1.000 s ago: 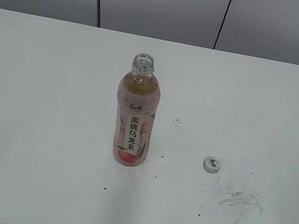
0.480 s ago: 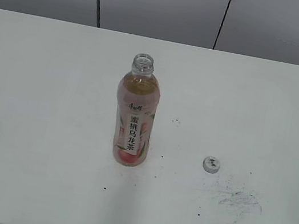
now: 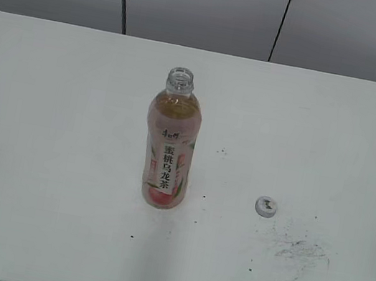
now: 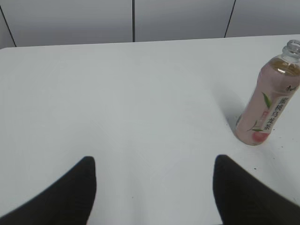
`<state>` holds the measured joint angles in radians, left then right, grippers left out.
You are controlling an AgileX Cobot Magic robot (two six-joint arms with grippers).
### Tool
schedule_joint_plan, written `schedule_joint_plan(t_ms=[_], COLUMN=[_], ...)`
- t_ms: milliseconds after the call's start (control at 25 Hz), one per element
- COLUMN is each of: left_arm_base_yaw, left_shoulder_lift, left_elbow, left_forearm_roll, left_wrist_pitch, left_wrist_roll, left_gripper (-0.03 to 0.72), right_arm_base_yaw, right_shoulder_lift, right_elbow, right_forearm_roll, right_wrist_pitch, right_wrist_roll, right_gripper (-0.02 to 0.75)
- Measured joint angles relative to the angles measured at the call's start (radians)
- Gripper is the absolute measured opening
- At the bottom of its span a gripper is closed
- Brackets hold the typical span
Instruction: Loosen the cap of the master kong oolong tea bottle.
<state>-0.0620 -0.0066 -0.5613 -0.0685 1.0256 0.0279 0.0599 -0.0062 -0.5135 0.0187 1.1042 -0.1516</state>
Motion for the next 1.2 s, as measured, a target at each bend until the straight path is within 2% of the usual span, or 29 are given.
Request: schedule_joint_plan(t_ms=[1200], left_arm_base_yaw=[0.000], left_shoulder_lift=[0.000], left_elbow=[0.000], left_forearm_roll=[0.000], left_wrist_pitch=[0.000], left_wrist_roll=[0.000], left_gripper=[0.438], right_arm_base_yaw=[0.000], right_shoulder_lift=[0.000], right_elbow=[0.000], right_forearm_roll=[0.000], right_wrist_pitch=[0.000], right_wrist_roll=[0.000], right_gripper=[0.504])
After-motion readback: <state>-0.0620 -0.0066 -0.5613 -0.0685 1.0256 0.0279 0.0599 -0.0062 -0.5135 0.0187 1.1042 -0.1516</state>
